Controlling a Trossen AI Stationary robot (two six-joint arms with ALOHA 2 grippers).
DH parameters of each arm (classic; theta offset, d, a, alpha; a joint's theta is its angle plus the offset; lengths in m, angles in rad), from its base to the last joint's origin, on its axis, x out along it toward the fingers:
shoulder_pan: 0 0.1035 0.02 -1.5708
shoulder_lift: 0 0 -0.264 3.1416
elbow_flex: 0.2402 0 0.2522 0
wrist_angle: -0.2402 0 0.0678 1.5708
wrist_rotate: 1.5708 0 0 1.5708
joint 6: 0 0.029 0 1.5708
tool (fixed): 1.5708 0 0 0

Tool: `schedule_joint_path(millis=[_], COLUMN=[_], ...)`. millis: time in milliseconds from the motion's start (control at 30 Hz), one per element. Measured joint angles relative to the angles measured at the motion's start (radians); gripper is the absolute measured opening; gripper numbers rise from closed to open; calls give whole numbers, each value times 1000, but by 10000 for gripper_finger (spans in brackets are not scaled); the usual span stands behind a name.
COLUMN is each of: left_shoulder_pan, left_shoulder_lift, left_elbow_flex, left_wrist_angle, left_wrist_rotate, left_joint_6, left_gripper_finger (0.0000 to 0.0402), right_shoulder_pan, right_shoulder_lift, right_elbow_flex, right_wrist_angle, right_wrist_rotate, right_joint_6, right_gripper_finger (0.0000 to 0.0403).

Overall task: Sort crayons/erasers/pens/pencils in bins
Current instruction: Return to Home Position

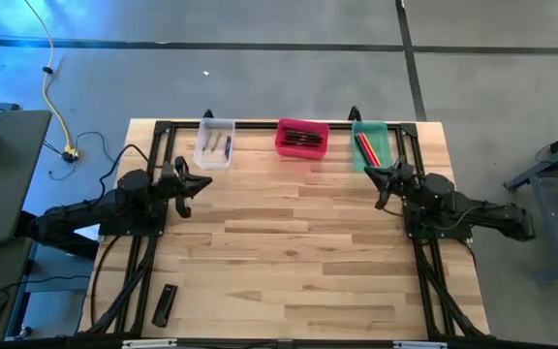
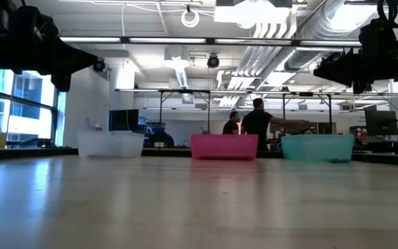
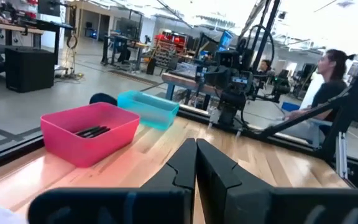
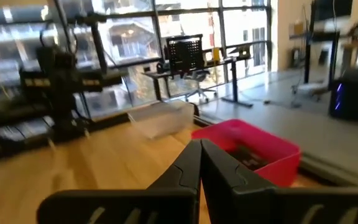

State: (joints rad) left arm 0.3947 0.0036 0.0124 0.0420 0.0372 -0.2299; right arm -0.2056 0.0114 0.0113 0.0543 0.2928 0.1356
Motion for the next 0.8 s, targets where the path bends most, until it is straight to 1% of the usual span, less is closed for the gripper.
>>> schedule_joint_path(millis=[67,167,300,567,800], left_shoulder_pan=[-2,-2,-2,-3,-2], left_shoulder_lift=[0,0,0,0,1], left_elbow_flex=[0,0,0,0,0], left_wrist_angle=[-6,-4,-18,-21,-30], left_wrist_rotate=[1,-2,-11,-1,-23], left_joint_6=[-3,2,28,83,112], left_gripper_finger=[0,0,0,1,1], right_shoulder_pan=[0,0,0,0,-1], right_shoulder_lift=[1,1,1,1,1], right_elbow_flex=[0,0,0,1,1], right_wrist_angle=[-1,-2,-2,-3,-5], right_wrist_rotate=[0,0,0,-2,-12], right_joint_6=[-74,-118,-232,-273,-336], right_gripper_finger=[0,0,0,0,0])
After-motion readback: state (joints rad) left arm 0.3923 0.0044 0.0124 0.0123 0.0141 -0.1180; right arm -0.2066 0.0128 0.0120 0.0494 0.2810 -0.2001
